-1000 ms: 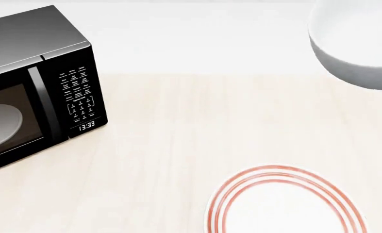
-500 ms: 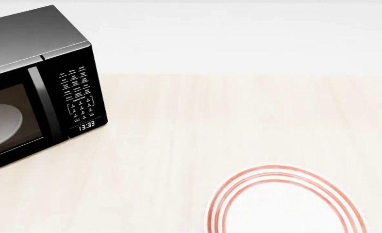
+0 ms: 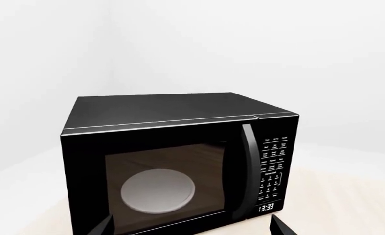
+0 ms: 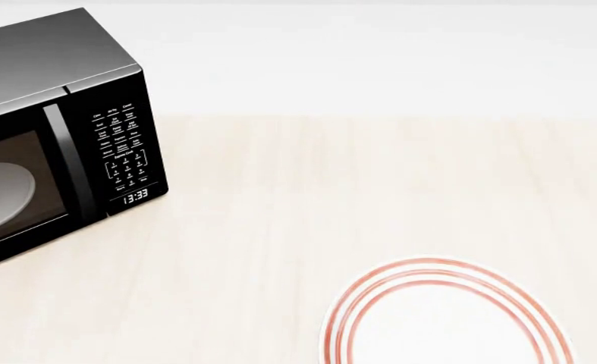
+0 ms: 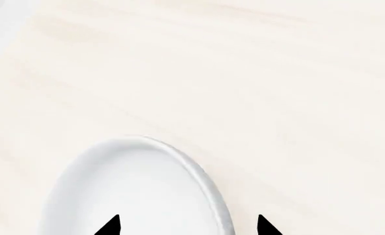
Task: Put the white bowl to the right of the plate.
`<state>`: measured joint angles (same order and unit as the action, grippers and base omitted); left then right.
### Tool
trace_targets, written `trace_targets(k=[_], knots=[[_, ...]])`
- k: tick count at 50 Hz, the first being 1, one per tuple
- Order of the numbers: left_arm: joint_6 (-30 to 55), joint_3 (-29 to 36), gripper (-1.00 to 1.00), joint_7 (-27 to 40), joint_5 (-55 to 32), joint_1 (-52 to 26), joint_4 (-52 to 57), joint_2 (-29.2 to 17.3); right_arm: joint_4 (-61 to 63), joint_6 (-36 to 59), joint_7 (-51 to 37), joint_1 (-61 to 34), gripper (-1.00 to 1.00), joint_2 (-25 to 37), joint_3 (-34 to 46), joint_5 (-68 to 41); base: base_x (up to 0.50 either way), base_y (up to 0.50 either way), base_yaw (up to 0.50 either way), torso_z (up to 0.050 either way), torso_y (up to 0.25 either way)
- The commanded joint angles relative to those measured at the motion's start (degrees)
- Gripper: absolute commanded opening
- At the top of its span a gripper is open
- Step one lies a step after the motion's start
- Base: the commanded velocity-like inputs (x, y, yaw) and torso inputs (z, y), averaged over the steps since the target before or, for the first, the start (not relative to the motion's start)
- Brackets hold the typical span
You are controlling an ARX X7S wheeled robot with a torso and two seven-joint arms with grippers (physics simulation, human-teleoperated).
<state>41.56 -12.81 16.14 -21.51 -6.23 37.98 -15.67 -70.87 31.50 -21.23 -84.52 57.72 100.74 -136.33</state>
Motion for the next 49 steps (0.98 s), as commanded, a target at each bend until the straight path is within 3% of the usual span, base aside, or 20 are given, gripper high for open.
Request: trace_targets(k=[1, 8, 10, 12, 14, 16, 18, 20, 21, 23, 26, 27, 28, 29, 31, 32, 33, 44, 47, 49], knots=[[0.22, 0.15, 1.0, 0.37, -0.28, -0.16, 0.43, -0.31, -4.1, -3.33, 5.89, 0.59, 1.0, -2.81, 12.72, -9.42, 0.0, 0.0, 0.0, 0.0, 0.0], [-0.05, 0.15, 1.0, 0.43, -0.44, 0.11, 0.52, -0.38, -4.07, -6.09, 6.06, -2.39, 1.0, -3.59, 22.01, -14.12, 0.0, 0.0, 0.0, 0.0, 0.0], [-0.05, 0.11, 1.0, 0.48, -0.52, 0.16, 0.58, -0.4, -3.48, -13.64, 0.09, -4.4, 1.0, -4.0, 24.92, -11.11, 0.0, 0.0, 0.0, 0.0, 0.0], [2.08, -0.36, 1.0, 0.83, -1.68, -0.89, 1.62, -0.69, 12.01, -25.32, -9.22, -11.03, 1.0, 1.58, 26.39, -5.45, 0.0, 0.0, 0.0, 0.0, 0.0], [2.77, -0.93, 1.0, 0.0, -3.48, -1.15, 2.05, -0.54, 29.2, -41.76, -25.81, -22.83, 1.0, 9.83, 30.5, 9.15, 0.0, 0.0, 0.0, 0.0, 0.005], [2.66, -0.69, 1.0, -0.28, -3.87, -0.79, 2.76, -0.46, 46.39, -47.59, -43.0, -33.93, 1.0, 15.41, 33.4, 26.34, 0.0, 0.0, 0.0, 0.0, 0.0], [1.14, 0.38, 1.0, -1.78, -4.18, 0.56, 4.24, -0.6, 62.16, -45.81, -60.19, -42.79, 1.0, 19.87, 34.15, 43.53, 0.0, 0.0, 0.0, 0.0, 0.0], [-1.05, 2.02, 1.0, -2.42, -2.94, 3.04, 7.27, -0.86, 76.62, -43.01, -68.72, -44.92, 1.0, 22.57, 32.92, 60.72, 0.0, 0.0, 0.0, 0.0, 0.0], [-1.86, 2.61, 1.0, -2.73, -2.64, 3.98, 7.77, -0.78, 82.06, -42.44, -68.75, -41.51, 1.0, 23.93, 28.89, 69.31, 0.0, 0.0, 0.0, 0.0, 0.0], [-8.55, 7.31, 1.0, -4.6, 1.78, 8.94, 7.53, -0.65, 93.65, -39.87, -68.76, -24.32, 1.0, 25.24, 11.71, 80.02, 0.0, 0.0, 0.0, 0.0, 0.0], [-22.36, 10.74, 1.0, -6.9, 5.46, 13.94, 1.24, 2.84, 109.6, -28.98, -68.59, 1.46, 1.0, 7.73, -14.08, 100.12, 0.0, 0.0, 0.0, 0.0, 0.0], [-23.85, 11.18, 1.0, -6.9, 6.12, 14.55, 0.33, 3.21, 109.32, -31.0, -67.55, 10.05, 1.0, 5.36, -22.67, 101.67, 0.0, 0.0, 0.0, 0.0, 0.0], [-26.68, 11.32, 1.0, -6.2, 6.48, 15.92, -0.83, 5.05, 111.04, -24.76, -68.61, 18.65, 1.0, -0.4, -31.27, 110.26, 0.0, 0.0, 0.0, 0.0, 0.0], [-27.63, 11.91, 1.0, -6.35, 6.57, 16.32, -1.05, 5.52, 110.3, -27.55, -66.99, 27.24, 1.0, -2.34, -31.76, 112.16, 0.0, 0.0, 0.0, 0.0, 0.0], [-33.21, 15.23, 1.0, -6.1, 11.4, 17.82, -2.47, 6.73, 110.26, -23.52, -65.7, 44.43, 1.0, -8.46, -24.51, 123.9, 0.0, 0.0, 0.0, 0.0, 0.0], [-33.95, 15.94, 1.0, -6.31, 11.76, 17.83, -3.62, 6.92, 110.15, -24.96, -65.31, 53.02, 1.0, -9.08, -24.09, 123.63, 0.0, 0.0, 0.0, 0.0, 0.0], [-34.36, 15.75, 1.0, -7.46, 8.91, 17.33, -4.74, 7.3, 109.03, -26.3, -63.49, 55.47, 1.0, -9.81, -23.45, 122.25, 0.0, 0.0, 0.0, 0.0, 0.0], [-34.86, 18.37, 1.0, -7.48, 10.06, 17.52, -5.69, 6.87, 103.33, -30.2, -59.25, 55.42, 1.0, -9.45, -26.37, 113.12, 0.0, 0.0, 0.0, 0.0, 0.0], [-27.85, 16.84, 1.0, -10.46, -0.72, 15.68, -7.23, 6.22, 99.6, -34.61, -48.84, 52.45, 1.0, -8.16, -30.84, 92.34, 0.0, 0.0, 0.0, 0.0, 0.0], [-28.02, 16.72, 1.0, -8.91, 1.36, 14.93, -8.64, 6.34, 97.14, -39.02, -40.29, 51.27, 1.0, -6.28, -35.21, 75.15, 0.0, 0.0, 0.0, 0.0, 0.0]])
